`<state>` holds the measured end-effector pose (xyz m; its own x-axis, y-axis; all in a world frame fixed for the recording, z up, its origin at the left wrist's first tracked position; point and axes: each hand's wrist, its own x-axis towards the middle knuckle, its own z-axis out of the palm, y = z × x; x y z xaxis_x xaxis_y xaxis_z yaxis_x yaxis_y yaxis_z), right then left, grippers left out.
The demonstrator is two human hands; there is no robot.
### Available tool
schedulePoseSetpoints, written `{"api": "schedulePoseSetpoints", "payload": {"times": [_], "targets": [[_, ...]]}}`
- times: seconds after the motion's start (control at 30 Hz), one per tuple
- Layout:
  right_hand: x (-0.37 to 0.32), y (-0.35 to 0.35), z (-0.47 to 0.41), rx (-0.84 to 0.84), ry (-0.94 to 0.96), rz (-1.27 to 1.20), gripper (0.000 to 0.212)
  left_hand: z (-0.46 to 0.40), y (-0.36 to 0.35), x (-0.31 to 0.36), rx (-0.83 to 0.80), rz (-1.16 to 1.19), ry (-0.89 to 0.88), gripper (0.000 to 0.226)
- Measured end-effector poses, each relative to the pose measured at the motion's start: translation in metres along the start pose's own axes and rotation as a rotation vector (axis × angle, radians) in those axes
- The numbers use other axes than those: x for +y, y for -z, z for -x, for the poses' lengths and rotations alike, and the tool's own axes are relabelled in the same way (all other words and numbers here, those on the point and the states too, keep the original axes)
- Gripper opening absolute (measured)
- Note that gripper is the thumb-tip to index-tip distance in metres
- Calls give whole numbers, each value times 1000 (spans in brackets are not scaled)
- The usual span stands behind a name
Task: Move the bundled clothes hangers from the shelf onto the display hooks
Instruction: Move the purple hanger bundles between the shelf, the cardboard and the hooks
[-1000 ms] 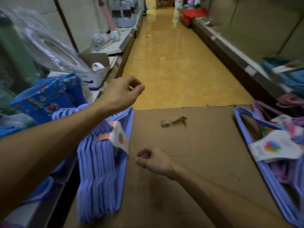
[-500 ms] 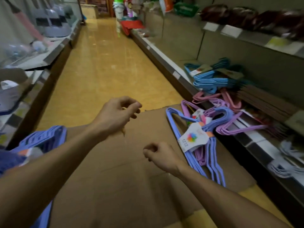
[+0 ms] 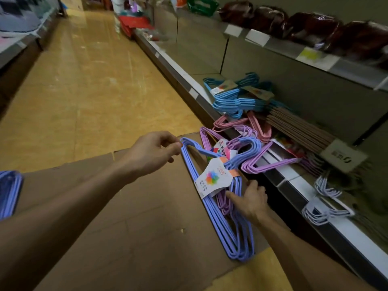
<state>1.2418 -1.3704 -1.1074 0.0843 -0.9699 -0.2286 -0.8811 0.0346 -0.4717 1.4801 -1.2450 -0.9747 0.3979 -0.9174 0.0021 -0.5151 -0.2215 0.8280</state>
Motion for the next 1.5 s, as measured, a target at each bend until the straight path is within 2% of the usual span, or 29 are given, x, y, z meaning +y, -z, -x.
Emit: {"api": "schedulePoseSetpoints", "payload": {"times": [0.07,0.13,0.2,0.33,0.47,0.67,0.8,0.9,1.13,1.2,1.3,1.4,1.5], "targets": [[7,-5,-6,-95,-45,-99,87,-9,-6,0,4,13,10,15],[9,-11,-11,-146,-51,-192,65,-18,-12,2,5,32,19,16],[10,-20,-19,-156,-41,-215,52,-28,-21,4,0,37,24,15],[1,-28,-22,-174,-47,-327,51,-45,-42,7,-16,53,24,12],[-12,-32,-8,-136,-30,-497,33,-54,-64,7,-55,39,-2,13],[-37,-36,11,-193,83,-690,29,-58,-72,1,-53,84,-5,11],[-49,-34,34,-163,190,-622,35,-52,-56,1,14,78,19,45],[-62,-41,56,-197,250,-686,32,-47,-33,3,43,120,37,54],[-105,-65,117,-254,284,-659,32,-9,11,-13,15,185,26,46],[-118,-73,135,-298,300,-668,34,1,21,-19,67,196,28,44],[-139,-75,156,-450,272,-789,39,12,44,-29,144,252,41,32],[-160,-76,169,-750,147,-1017,42,25,68,-43,213,347,47,20],[-173,-85,173,-1046,146,-1036,34,42,93,-59,283,447,89,19]]}}
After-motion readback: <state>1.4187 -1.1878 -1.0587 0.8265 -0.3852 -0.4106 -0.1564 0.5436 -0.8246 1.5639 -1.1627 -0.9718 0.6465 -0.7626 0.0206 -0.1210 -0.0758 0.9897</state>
